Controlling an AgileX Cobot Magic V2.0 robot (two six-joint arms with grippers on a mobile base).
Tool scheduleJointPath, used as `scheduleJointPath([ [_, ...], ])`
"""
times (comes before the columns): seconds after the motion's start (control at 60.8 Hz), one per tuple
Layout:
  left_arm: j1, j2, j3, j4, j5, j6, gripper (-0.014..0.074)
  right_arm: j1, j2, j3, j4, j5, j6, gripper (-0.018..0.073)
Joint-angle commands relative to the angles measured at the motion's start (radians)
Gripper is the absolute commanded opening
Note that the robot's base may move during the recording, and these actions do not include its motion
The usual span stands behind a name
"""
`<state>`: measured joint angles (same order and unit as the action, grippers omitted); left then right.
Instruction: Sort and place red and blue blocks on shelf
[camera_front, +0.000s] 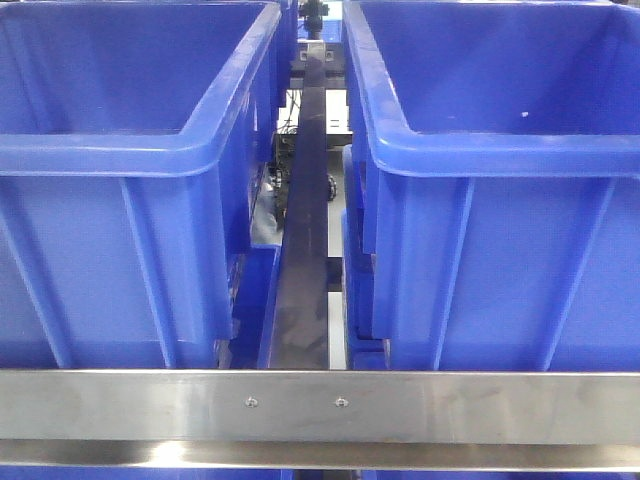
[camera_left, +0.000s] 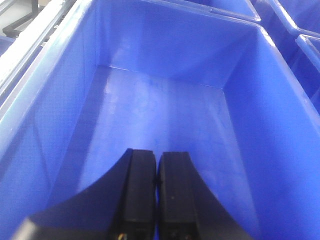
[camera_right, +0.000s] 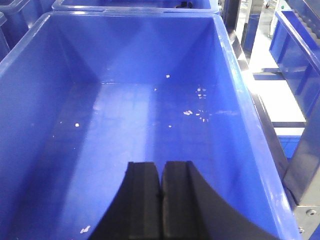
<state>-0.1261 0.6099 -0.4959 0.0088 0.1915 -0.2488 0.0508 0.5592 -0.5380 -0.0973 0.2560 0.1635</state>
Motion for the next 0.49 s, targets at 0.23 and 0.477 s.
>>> scheduleJointPath([
  [0.23,0.002,-0.001,-0.028,-0.003,-0.089,-0.006,0.0144,0.004,0.0,-0.031,-0.008,-0.093,-0.005,0.005],
  [0.477,0.002,-0.001,-0.028,-0.003,-0.089,-0.006,0.0144,0.004,0.0,-0.031,-0.022,-0.091,-0.006,0.005],
])
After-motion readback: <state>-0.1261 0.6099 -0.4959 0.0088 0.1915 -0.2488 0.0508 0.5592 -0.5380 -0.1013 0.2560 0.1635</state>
